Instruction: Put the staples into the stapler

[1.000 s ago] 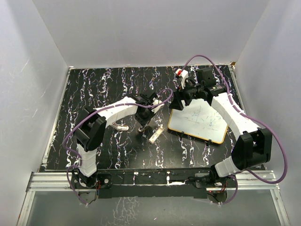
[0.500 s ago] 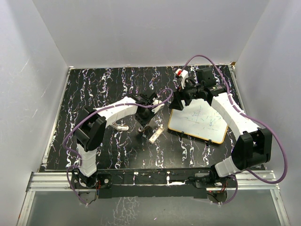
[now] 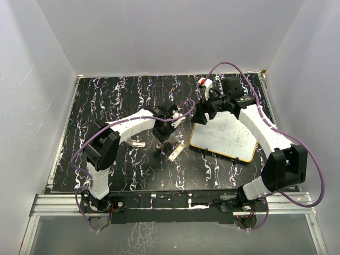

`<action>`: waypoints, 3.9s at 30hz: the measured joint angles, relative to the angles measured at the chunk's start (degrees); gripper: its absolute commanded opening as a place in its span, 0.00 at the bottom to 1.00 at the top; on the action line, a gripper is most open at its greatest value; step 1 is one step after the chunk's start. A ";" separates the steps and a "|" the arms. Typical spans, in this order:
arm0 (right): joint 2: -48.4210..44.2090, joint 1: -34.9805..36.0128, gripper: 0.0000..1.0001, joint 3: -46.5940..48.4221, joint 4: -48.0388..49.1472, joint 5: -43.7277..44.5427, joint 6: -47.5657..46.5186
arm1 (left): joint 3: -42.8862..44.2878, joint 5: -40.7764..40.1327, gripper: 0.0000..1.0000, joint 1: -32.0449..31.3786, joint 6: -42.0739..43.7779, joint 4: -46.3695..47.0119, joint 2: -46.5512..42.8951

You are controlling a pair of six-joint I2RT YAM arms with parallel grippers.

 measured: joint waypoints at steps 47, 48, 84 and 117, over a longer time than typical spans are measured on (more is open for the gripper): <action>0.02 0.00 0.69 0.00 0.00 -0.20 -0.02 | -0.76 0.22 0.00 0.37 0.15 0.20 0.11; 0.02 0.00 0.69 0.00 0.00 -0.20 -0.02 | -0.76 0.22 0.00 0.37 0.15 0.20 0.11; 0.04 0.00 0.69 0.00 0.00 -0.24 -0.07 | 1.03 -0.26 0.00 0.31 -3.45 -0.46 0.11; 0.07 0.00 0.70 0.00 0.00 -0.26 -0.07 | 0.90 0.00 0.00 0.31 -3.72 -0.44 0.24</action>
